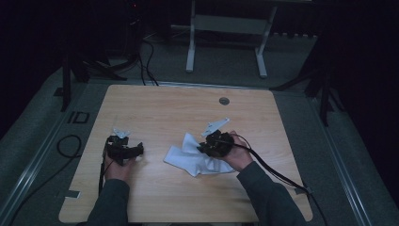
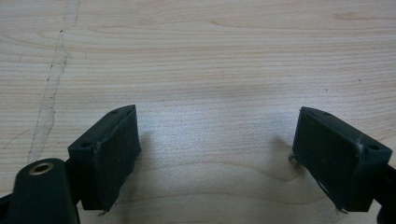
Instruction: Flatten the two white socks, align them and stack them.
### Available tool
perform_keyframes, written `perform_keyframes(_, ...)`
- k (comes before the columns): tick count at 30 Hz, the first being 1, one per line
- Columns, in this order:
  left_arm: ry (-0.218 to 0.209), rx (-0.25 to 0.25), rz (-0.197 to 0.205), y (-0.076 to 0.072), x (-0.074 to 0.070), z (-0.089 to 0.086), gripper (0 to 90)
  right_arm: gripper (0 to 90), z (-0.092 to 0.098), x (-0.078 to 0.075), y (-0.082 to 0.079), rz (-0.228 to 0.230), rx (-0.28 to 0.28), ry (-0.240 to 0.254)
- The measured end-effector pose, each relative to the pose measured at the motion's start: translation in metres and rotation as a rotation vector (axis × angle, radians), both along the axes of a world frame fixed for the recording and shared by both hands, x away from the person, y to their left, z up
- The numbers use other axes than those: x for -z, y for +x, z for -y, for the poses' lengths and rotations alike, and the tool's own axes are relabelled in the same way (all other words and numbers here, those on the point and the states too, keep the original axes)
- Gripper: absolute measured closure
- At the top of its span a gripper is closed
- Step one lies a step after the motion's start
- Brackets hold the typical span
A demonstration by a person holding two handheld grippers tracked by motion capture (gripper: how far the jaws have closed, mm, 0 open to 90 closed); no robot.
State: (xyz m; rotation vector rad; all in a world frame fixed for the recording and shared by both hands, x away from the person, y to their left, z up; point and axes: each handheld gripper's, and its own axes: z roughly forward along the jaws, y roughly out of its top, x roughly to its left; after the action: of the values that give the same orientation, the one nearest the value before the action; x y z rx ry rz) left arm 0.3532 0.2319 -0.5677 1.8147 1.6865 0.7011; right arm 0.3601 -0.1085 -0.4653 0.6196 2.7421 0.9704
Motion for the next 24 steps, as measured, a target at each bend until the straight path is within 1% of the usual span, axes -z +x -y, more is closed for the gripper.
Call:
perform_keyframes(4,0.001,-0.001,0.0,0.0,0.0,0.0,14.9,81.5,-0.012,0.015,0.002,-0.011,0.025,-0.011)
perform_keyframes(6,0.0,0.0,0.0,0.0,0.0,0.0,14.9,81.6,-0.016,0.022,0.003,-0.033,0.037,0.004)
perform_keyframes(9,-0.001,0.0,0.002,0.0,0.0,0.0,14.9,81.6,-0.023,0.029,0.005,-0.05,0.055,0.014)
perform_keyframes(13,0.0,-0.001,0.002,0.0,0.0,0.0,14.8,81.7,-0.026,0.035,0.007,-0.056,0.078,0.024)
perform_keyframes(17,-0.001,0.0,0.002,0.0,0.0,0.0,14.9,81.8,-0.028,0.039,0.007,-0.058,0.089,0.039)
perform_keyframes(24,-0.001,-0.001,0.002,0.0,0.0,0.0,14.9,81.8,-0.034,0.049,0.006,-0.068,0.071,0.049)
